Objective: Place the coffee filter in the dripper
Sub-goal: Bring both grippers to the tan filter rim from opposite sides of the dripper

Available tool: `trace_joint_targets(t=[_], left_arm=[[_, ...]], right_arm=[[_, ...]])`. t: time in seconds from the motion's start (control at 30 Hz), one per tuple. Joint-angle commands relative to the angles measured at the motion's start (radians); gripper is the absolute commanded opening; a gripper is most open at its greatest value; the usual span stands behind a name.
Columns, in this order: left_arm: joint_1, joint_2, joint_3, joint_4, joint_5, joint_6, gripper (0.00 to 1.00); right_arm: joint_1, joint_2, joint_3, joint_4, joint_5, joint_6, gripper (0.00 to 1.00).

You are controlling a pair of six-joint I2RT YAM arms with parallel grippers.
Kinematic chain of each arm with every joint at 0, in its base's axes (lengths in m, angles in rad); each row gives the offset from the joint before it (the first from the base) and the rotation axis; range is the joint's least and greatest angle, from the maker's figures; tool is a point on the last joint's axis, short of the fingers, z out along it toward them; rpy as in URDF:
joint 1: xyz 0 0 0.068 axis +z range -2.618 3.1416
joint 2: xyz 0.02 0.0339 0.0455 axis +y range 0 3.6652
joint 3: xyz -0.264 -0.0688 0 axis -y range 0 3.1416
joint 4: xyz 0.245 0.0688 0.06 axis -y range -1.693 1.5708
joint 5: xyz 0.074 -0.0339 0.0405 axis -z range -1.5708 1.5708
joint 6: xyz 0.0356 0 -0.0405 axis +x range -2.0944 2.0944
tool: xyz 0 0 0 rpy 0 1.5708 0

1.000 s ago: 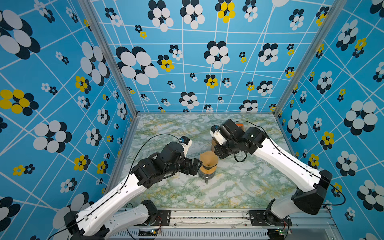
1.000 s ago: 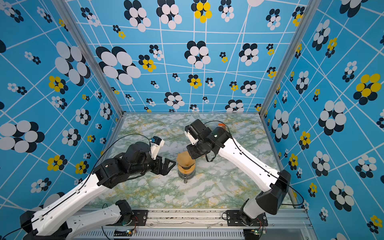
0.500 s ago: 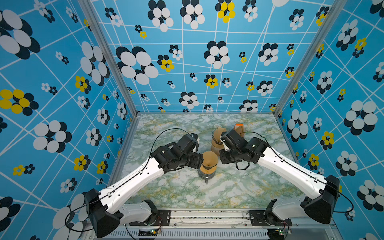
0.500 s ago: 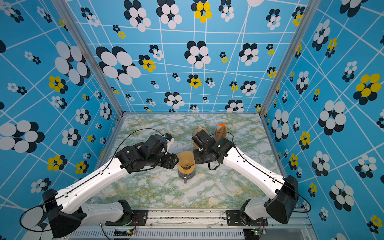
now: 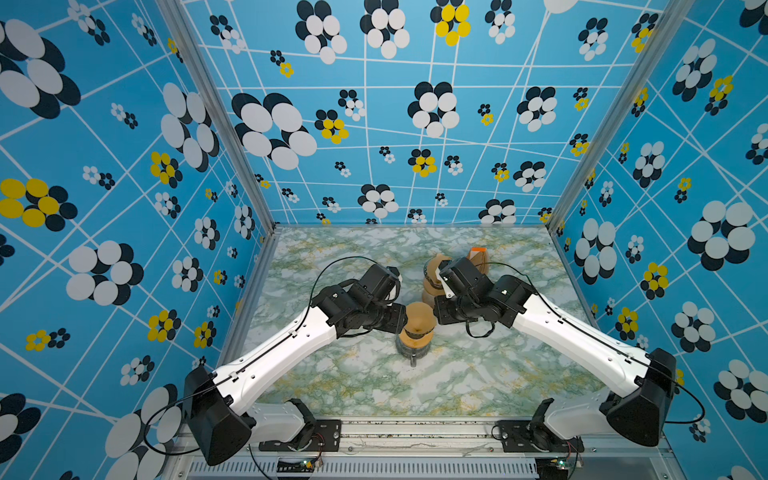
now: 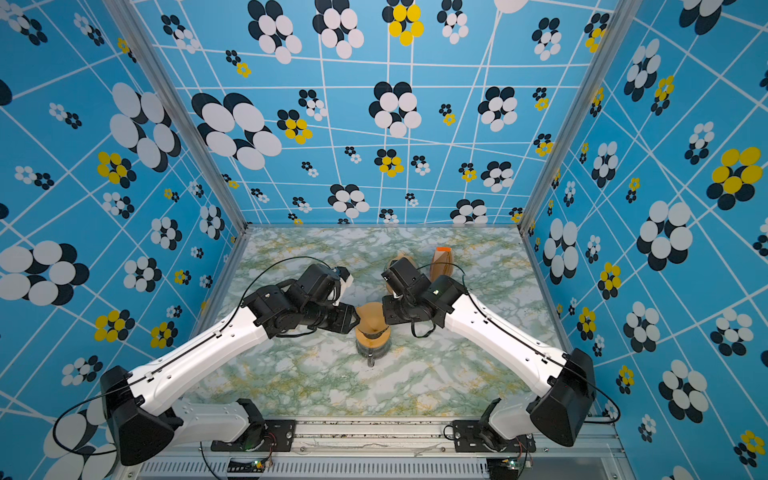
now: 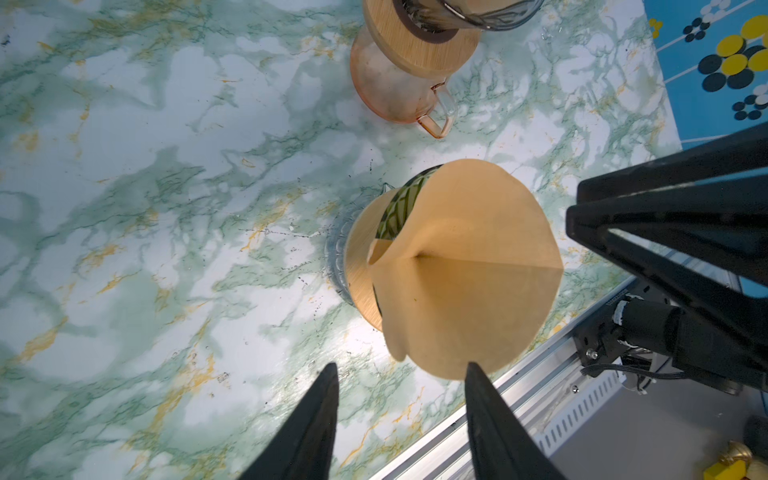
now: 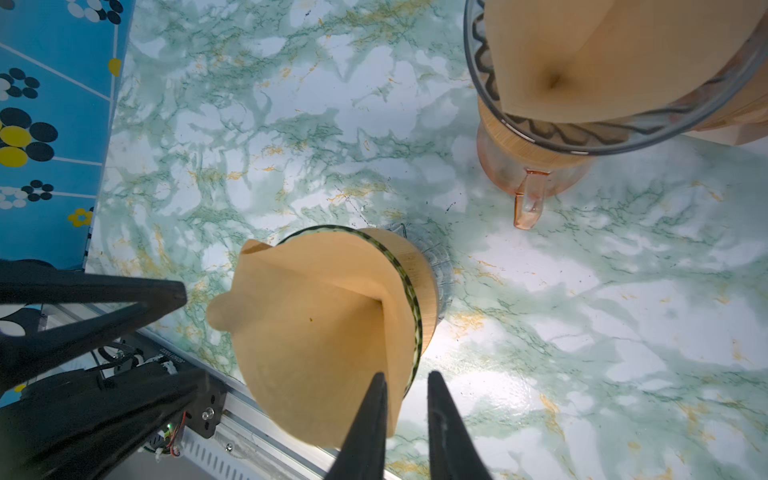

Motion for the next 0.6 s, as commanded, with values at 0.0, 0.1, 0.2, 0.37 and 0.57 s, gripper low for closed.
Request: trace_joint_targets(t=[0.0, 0.1, 0.2, 0.37, 0.57], left_arm=[[0.014, 0.016, 0.007, 0.026, 0.037, -0.035, 0.48], [0.027, 0.025, 0.006, 0.024, 0.049, -0.046, 0.46], [0.034, 0.032, 0.004, 0.023, 0.064, -0.052, 0.44], [0.042, 0.051, 0.008, 0.004, 0.051, -0.055, 0.41], [0.054, 0.080, 0.021, -0.005, 0.053, -0.038, 0.48]], right_arm=[[0.004, 0.021, 0.002, 0.009, -0.012, -0.013, 0.20], [0.004, 0.028, -0.002, 0.015, -0.010, -0.016, 0.19], [0.003, 0.034, -0.002, 0.018, -0.011, -0.018, 0.18], [0.003, 0.041, -0.004, 0.018, -0.009, -0.027, 0.18], [-0.001, 0.039, 0.001, -0.009, 0.007, -0.036, 0.29]])
